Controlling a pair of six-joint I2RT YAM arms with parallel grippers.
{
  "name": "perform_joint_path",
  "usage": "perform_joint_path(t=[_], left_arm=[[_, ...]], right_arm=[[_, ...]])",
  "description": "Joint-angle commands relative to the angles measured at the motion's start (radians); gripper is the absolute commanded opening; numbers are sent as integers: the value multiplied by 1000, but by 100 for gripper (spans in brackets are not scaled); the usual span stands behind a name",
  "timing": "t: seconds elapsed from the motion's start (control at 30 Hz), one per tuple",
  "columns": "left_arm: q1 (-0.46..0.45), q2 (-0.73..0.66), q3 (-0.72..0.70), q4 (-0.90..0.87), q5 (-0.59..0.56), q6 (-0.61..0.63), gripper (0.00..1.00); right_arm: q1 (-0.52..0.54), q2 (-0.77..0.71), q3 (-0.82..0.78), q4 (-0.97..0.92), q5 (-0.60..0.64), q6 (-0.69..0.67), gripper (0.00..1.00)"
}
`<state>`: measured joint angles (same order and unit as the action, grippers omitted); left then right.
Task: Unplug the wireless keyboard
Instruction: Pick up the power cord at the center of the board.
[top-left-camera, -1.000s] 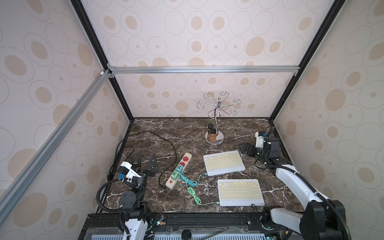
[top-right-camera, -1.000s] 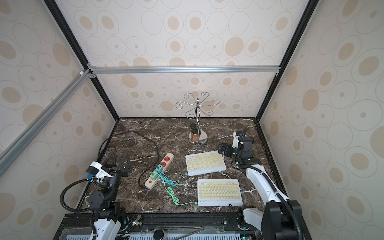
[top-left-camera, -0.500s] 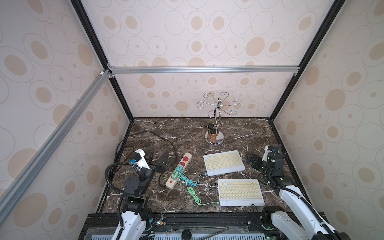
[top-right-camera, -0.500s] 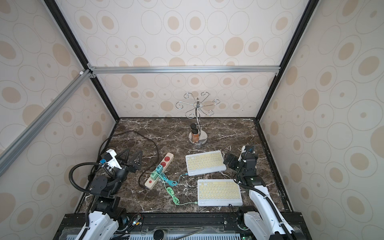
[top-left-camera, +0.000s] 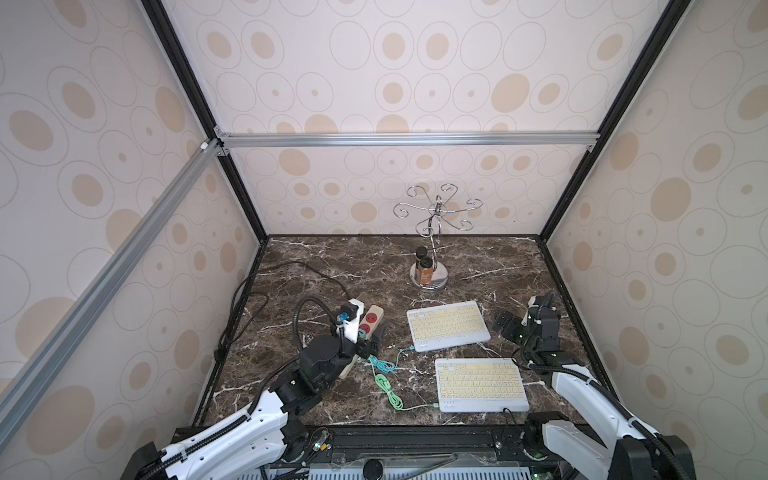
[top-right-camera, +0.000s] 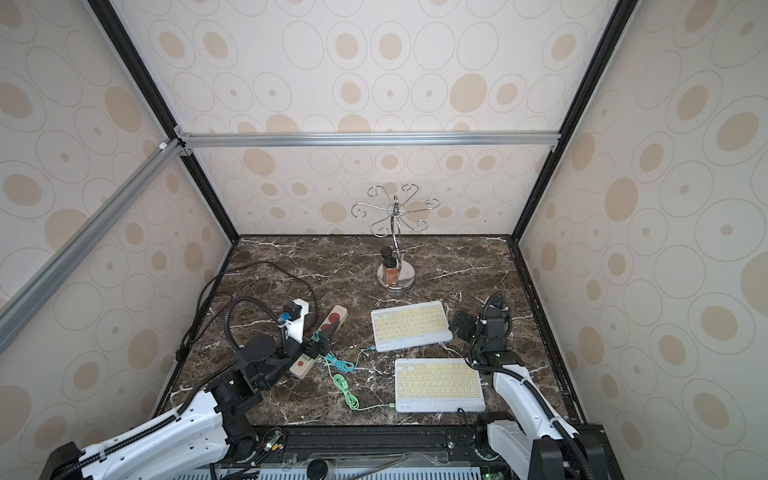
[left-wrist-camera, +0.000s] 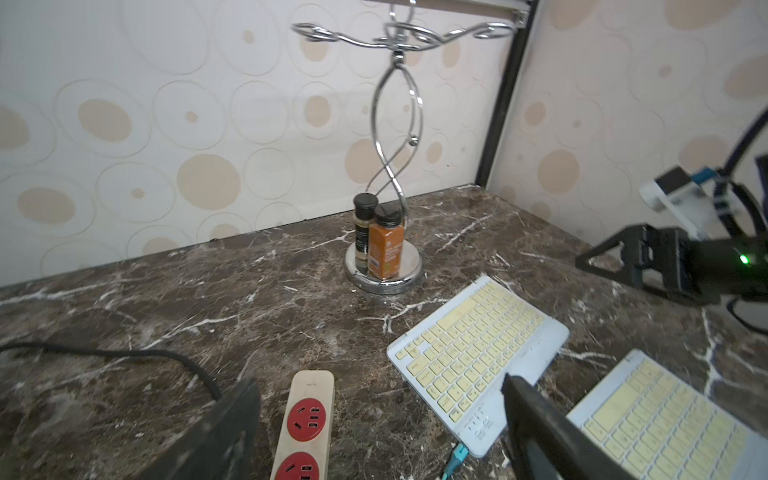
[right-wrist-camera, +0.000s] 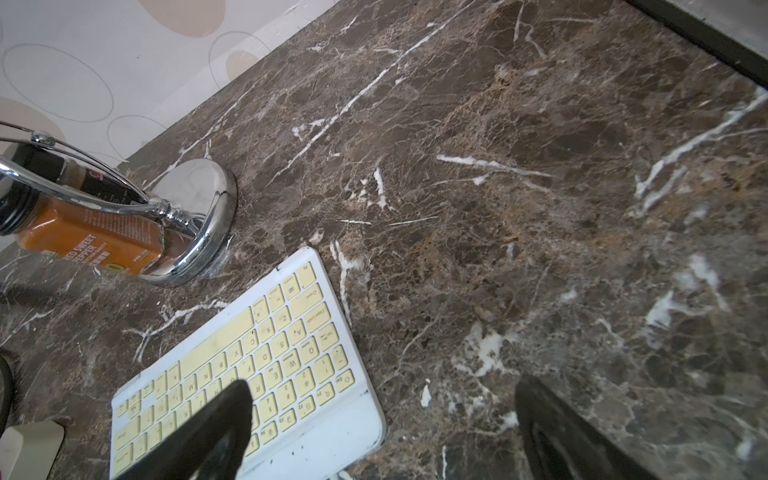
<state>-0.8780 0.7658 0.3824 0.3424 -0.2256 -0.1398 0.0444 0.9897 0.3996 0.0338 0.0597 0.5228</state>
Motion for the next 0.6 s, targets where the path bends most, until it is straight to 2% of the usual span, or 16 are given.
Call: perform_joint_path(t=[0.0,0.13,0.23,0.47,0.57], left_arm=[[-119,62,42,48,-68,189,90],[-255,186,79,30,-112,252,90],[-303,244,103,2,-57,239,88],[-350,324,98,-17,92,169,84],[-354,389,99,-16,85,143,84]], right_arm=[[-2,36,22,8,-7,0,100],[0,66,36,5,-28,-4,100],[0,64,35,5,-28,-4,100],[1,52,26,3,-29,-3,100],[1,53,26,2,-29,-3,99]])
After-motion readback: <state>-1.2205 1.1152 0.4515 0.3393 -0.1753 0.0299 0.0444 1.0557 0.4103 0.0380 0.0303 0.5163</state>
